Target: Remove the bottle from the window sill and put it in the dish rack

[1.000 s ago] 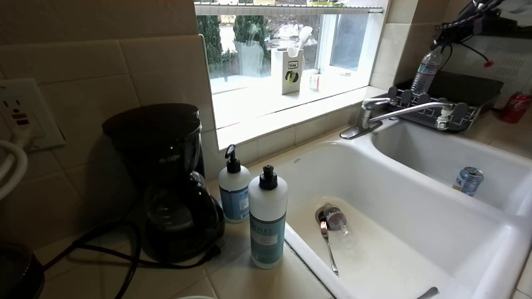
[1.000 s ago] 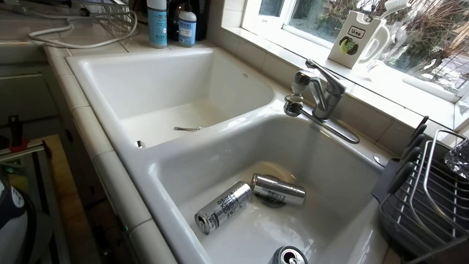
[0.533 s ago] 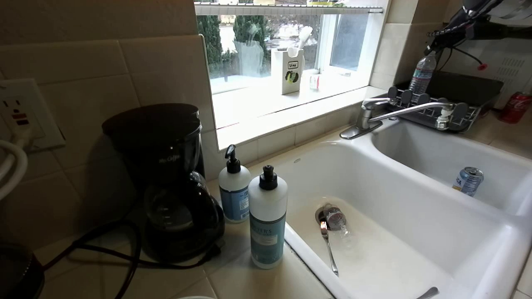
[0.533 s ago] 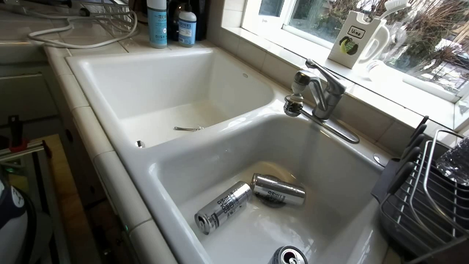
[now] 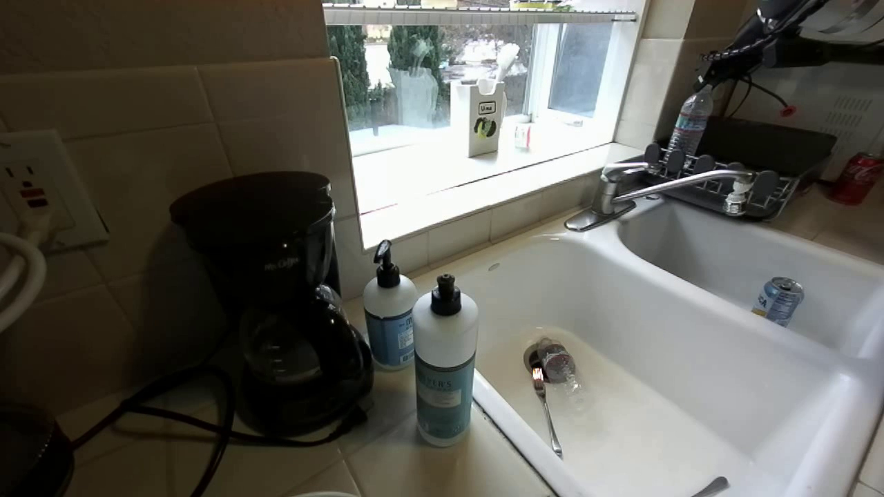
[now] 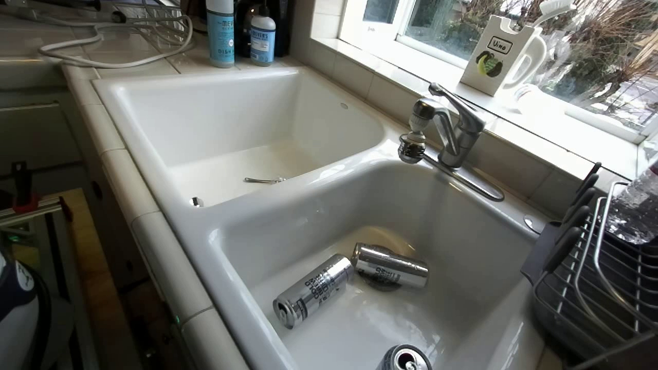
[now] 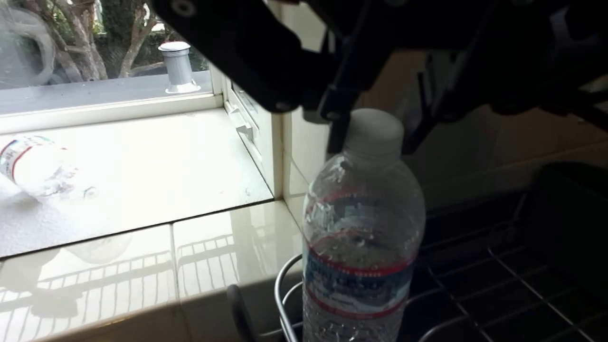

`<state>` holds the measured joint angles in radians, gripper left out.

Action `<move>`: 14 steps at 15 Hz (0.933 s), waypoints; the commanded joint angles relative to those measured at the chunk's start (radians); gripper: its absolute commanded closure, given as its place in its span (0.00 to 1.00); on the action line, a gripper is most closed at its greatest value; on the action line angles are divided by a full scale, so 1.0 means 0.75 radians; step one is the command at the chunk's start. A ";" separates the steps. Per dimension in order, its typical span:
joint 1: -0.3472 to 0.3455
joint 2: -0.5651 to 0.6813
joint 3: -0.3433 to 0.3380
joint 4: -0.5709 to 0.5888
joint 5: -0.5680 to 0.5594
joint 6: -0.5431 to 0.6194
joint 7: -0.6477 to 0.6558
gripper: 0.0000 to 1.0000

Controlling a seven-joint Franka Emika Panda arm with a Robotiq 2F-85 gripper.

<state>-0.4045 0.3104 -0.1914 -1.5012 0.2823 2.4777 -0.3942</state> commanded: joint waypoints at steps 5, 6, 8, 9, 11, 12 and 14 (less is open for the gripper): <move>-0.010 -0.012 0.022 -0.053 -0.009 0.030 -0.004 0.92; -0.010 -0.011 0.020 -0.056 -0.010 0.030 -0.002 0.92; -0.014 -0.006 0.020 -0.058 -0.006 0.034 -0.001 0.92; -0.015 -0.004 0.020 -0.058 -0.004 0.031 0.000 0.92; -0.018 0.000 0.021 -0.057 -0.002 0.031 0.001 0.92; -0.018 0.002 0.020 -0.055 -0.005 0.029 0.004 0.92; -0.019 0.006 0.020 -0.053 -0.007 0.025 0.004 0.92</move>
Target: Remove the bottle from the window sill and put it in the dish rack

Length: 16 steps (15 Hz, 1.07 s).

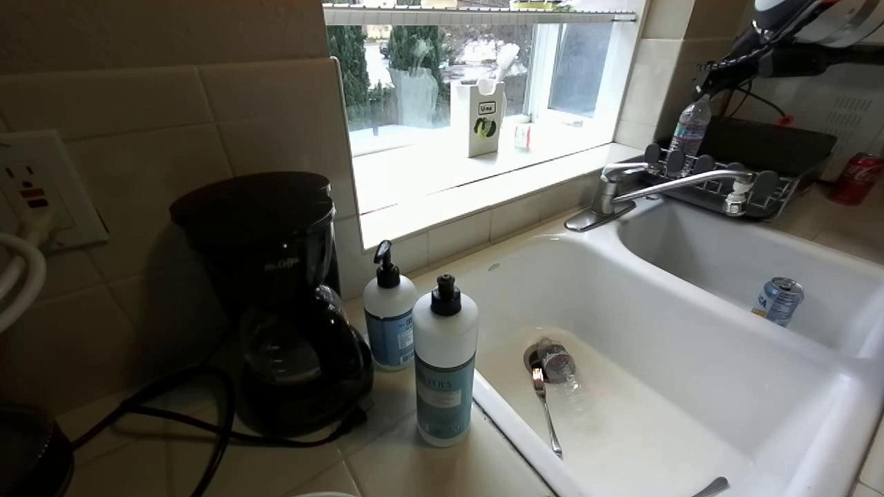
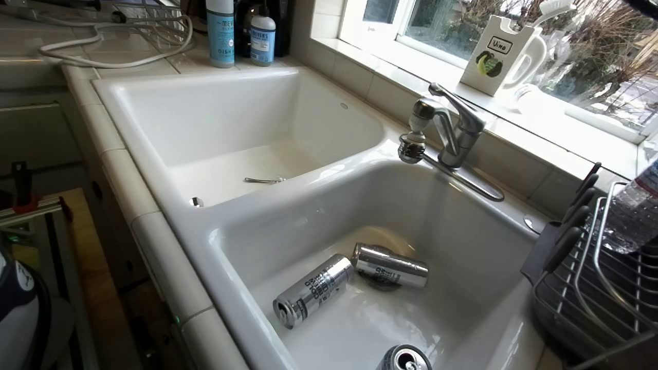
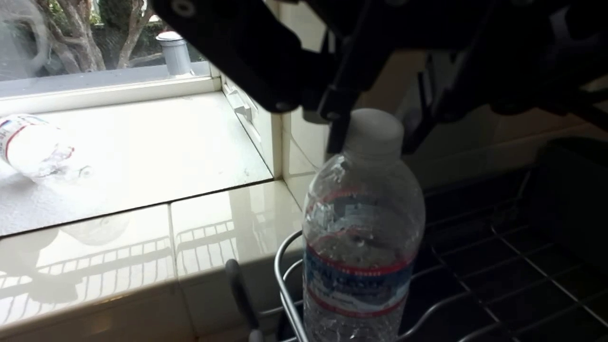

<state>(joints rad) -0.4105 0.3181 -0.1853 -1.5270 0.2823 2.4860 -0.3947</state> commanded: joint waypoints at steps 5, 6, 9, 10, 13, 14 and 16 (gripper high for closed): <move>-0.013 0.005 0.015 -0.009 -0.003 0.012 0.003 0.43; -0.012 0.005 0.015 -0.008 -0.005 0.011 0.004 0.38; -0.012 0.002 0.013 -0.010 -0.006 0.010 0.006 0.14; -0.010 -0.004 0.011 -0.013 -0.011 0.009 0.010 0.07; -0.004 -0.033 0.008 -0.028 -0.019 0.017 0.016 0.00; -0.002 -0.050 0.007 -0.036 -0.020 0.023 0.015 0.00; 0.002 -0.098 0.009 -0.060 -0.013 0.034 0.008 0.00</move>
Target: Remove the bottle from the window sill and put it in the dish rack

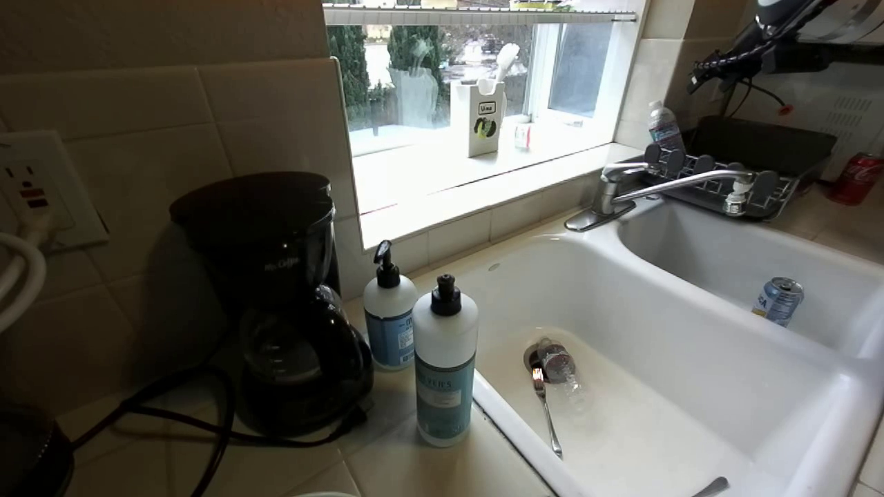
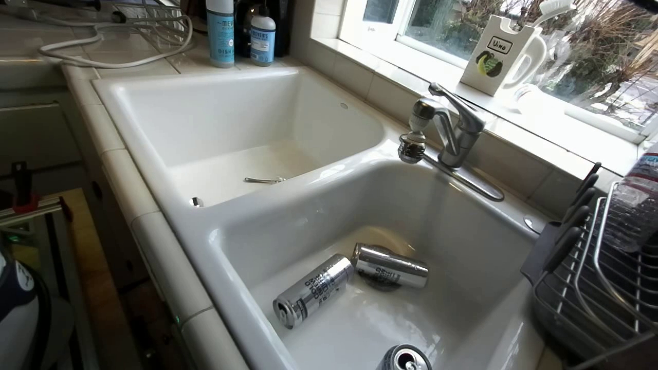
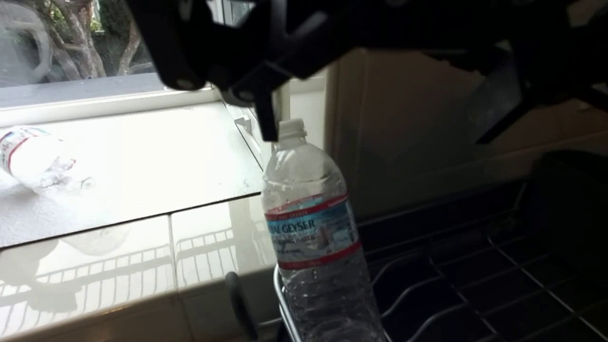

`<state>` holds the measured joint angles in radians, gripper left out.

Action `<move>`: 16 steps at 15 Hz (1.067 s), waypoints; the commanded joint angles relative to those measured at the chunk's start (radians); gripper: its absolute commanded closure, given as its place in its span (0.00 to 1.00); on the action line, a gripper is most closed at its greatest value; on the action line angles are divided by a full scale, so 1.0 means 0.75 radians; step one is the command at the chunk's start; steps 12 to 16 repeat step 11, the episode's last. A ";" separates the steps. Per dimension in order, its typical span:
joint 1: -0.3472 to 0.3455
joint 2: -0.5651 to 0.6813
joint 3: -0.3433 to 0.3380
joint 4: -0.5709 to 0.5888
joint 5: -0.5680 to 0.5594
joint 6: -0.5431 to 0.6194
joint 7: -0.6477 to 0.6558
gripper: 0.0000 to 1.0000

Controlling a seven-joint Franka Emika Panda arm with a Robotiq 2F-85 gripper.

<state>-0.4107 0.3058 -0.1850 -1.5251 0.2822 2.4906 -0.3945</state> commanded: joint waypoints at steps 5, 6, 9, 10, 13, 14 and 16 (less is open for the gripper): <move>-0.009 -0.259 0.087 -0.145 0.177 -0.056 -0.227 0.00; -0.002 -0.294 0.097 -0.162 0.240 -0.085 -0.301 0.00; 0.058 -0.402 0.092 -0.235 0.364 -0.176 -0.512 0.00; 0.072 -0.293 0.049 -0.115 0.293 -0.141 -0.385 0.00; 0.088 -0.317 0.043 -0.127 0.301 -0.147 -0.400 0.00; 0.088 -0.317 0.043 -0.127 0.301 -0.147 -0.400 0.00; 0.088 -0.317 0.043 -0.127 0.301 -0.147 -0.400 0.00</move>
